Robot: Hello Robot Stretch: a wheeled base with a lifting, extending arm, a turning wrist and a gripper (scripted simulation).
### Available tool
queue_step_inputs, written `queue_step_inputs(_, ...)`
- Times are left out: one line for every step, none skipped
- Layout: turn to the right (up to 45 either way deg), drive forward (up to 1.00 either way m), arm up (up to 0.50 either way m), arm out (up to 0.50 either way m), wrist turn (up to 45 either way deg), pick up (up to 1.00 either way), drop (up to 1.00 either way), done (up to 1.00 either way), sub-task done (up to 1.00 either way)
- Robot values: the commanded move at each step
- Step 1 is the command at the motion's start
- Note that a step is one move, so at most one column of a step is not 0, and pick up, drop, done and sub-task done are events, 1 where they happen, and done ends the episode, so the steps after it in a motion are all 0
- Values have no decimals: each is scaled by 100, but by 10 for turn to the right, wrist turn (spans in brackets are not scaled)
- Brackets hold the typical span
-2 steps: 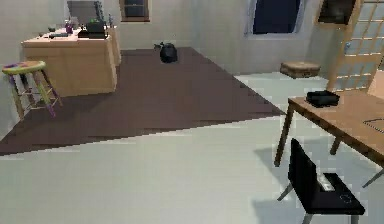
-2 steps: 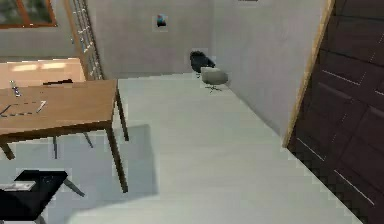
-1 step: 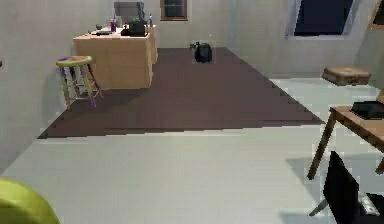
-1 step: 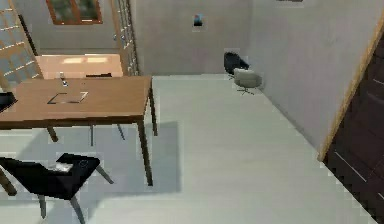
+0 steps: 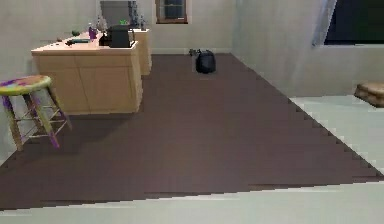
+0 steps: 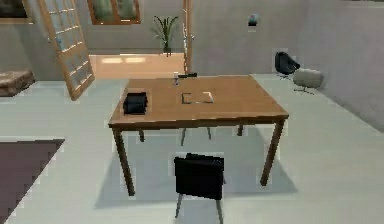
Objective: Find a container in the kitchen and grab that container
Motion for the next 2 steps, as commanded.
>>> queue_step_inputs(-30,0,0,0,0,0,0,0,0)
queue_step_inputs(0,100,0,0,0,0,0,0,0)
